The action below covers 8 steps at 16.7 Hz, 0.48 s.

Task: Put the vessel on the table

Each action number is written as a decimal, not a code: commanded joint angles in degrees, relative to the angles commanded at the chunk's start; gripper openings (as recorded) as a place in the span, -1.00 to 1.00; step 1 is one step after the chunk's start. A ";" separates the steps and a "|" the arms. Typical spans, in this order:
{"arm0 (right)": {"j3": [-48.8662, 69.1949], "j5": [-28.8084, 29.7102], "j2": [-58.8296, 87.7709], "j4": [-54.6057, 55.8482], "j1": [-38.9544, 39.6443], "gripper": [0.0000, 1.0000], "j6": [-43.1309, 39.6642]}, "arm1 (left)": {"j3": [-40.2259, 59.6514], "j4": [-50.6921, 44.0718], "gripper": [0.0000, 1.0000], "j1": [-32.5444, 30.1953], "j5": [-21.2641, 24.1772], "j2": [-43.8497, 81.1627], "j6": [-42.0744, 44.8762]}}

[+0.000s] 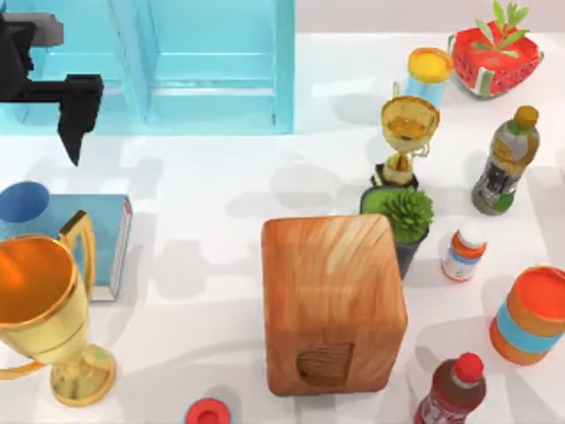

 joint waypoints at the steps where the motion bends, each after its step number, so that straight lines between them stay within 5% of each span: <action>1: 0.00 0.00 0.00 0.00 0.00 1.00 0.00 | -0.74 0.73 1.00 -0.05 0.03 0.07 0.06; 8: 0.00 0.00 0.00 0.00 0.00 1.00 0.00 | -16.35 18.27 1.00 0.01 0.06 1.60 0.24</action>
